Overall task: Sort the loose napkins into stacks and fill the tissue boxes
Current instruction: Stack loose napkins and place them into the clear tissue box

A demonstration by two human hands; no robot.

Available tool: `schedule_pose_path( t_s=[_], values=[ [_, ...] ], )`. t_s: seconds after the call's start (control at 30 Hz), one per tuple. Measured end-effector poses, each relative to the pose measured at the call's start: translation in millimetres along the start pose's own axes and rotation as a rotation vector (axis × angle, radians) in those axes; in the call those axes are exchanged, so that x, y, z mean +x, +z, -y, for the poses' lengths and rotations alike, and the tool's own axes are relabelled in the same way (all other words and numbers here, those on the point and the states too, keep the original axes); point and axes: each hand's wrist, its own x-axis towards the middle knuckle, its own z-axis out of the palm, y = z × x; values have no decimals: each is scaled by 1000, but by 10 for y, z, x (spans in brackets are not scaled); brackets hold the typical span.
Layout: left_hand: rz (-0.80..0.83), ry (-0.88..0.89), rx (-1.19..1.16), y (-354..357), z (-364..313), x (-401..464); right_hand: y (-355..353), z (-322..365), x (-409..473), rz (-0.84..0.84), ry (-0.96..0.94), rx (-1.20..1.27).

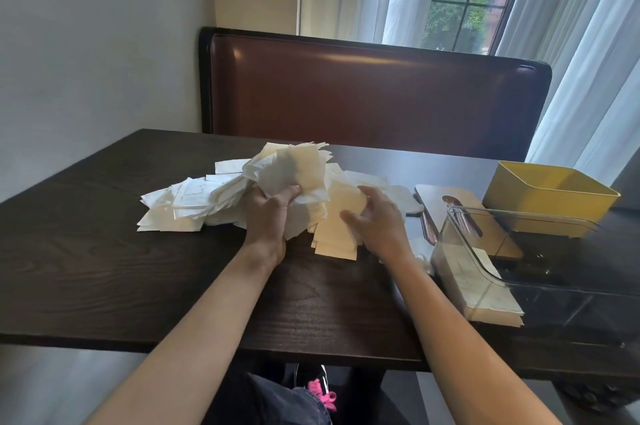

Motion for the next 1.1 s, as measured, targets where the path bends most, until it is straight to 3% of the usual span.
schedule_pose_path(
  t_s=[0.27, 0.4, 0.53, 0.67, 0.8, 0.9, 1.1],
  values=[
    [40, 39, 24, -5, 34, -2, -125, 17, -51, -207, -37, 329],
    [70, 53, 47, -2, 37, -16, -247, 88, -97, -280, -14, 748],
    [170, 9, 128, 18, 38, -68, -322, 146, -131, -148, 47, 1163],
    [282, -128, 125, 46, 24, -107, -295, 128, -126, 3, 84, 1235],
    [311, -140, 153, 63, 34, -130, -349, 108, -105, 59, 37, 1435],
    [324, -154, 144, 56, 35, -134, -326, 115, -99, -37, 149, 1369],
    [458, -212, 28, 103, -43, -198, -193, 116, -132, -96, 109, 861]
  ],
)
